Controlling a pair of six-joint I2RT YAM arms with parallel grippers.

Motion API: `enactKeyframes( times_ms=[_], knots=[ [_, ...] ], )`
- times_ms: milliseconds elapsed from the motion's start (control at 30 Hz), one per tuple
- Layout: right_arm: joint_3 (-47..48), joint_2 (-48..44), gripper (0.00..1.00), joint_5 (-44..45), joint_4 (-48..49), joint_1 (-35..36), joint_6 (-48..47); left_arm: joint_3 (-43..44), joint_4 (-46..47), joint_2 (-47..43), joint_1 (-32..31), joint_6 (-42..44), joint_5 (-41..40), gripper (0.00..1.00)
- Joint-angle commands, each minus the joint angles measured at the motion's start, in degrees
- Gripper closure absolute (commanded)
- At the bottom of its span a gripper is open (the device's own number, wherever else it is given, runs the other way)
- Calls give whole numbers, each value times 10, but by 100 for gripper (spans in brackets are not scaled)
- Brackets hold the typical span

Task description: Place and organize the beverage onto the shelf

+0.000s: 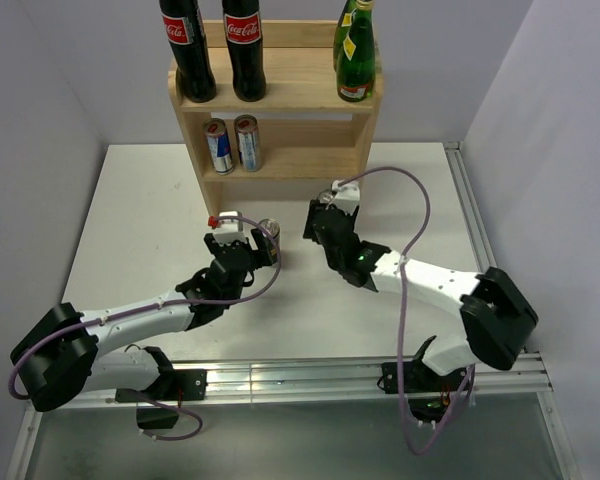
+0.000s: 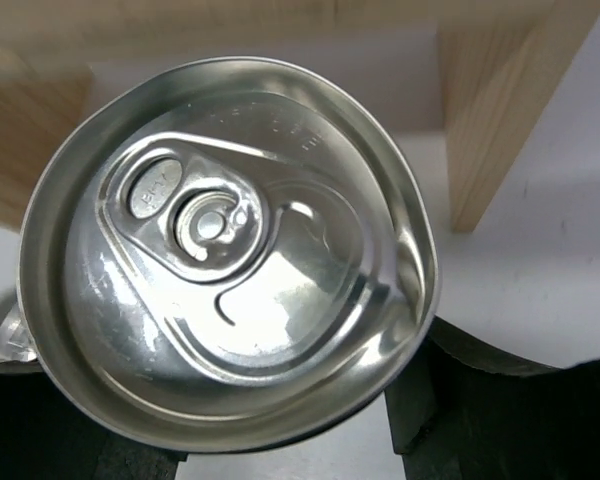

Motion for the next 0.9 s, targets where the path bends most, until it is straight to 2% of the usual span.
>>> enactKeyframes(
  times_ms=[0, 267, 633, 867],
  knots=[
    [79, -61, 100, 59, -16, 4, -21, -7, 16, -18, -1, -3, -11, 17],
    [154, -57, 100, 83, -40, -16, -76, -9, 19, -22, -1, -3, -8, 17],
    [249, 11, 100, 45, -31, -93, -100, -14, 20, -28, -1, -4, -8, 18],
    [306, 43, 100, 35, -37, -111, -109, -16, 23, -27, -1, -4, -8, 18]
  ],
)
